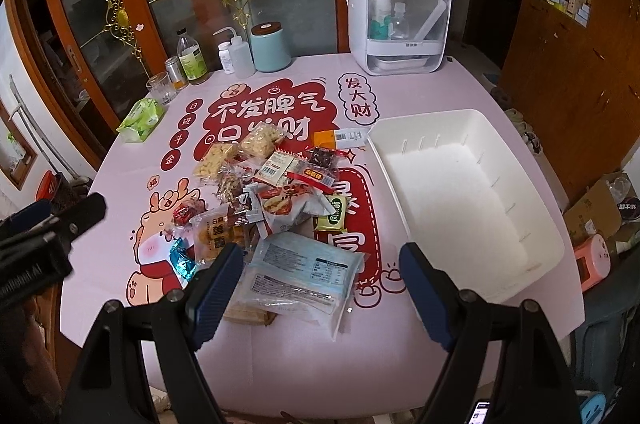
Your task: Organize snacks
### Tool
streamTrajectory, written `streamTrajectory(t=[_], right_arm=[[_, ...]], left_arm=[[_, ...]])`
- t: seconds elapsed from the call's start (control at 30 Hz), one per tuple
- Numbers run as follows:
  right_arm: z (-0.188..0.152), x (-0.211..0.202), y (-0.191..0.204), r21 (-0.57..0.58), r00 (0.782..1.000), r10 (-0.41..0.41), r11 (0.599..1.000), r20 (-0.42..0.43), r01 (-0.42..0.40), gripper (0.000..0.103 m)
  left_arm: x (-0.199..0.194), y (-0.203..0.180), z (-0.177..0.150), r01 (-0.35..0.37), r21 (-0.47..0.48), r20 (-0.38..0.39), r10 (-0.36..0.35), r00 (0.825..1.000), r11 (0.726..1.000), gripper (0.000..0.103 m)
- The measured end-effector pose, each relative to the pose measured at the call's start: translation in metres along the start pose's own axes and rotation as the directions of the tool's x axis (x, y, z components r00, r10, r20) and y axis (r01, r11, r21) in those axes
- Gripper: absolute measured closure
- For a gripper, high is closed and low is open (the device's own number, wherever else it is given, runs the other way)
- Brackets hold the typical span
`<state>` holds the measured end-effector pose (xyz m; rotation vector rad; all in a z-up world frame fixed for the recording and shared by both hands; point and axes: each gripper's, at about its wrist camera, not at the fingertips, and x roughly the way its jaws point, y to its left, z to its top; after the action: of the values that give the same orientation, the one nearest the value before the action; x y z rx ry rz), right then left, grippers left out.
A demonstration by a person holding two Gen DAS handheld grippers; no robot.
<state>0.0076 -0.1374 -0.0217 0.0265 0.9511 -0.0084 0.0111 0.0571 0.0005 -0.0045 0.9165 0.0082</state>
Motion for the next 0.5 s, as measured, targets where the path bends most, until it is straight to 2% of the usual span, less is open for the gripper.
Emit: streamTrajectory(t=[0.33, 0.5], right_arm=[[0.003, 0.016, 0.009, 0.039, 1.0, -0.001, 0.999, -0.03, 0.002, 0.022], [0.004, 0.036, 0.015, 0.069, 0.998, 0.011, 0.998, -0.061, -0.007, 0.022]], left_arm=[[0.02, 0.057, 0.008, -0.066, -0.023, -0.005, 0.065, 0.998, 0.998, 0.001], [0.037, 0.081, 0.007, -0.066, -0.025, -0.029, 0.065, 0.997, 0.998, 0.001]])
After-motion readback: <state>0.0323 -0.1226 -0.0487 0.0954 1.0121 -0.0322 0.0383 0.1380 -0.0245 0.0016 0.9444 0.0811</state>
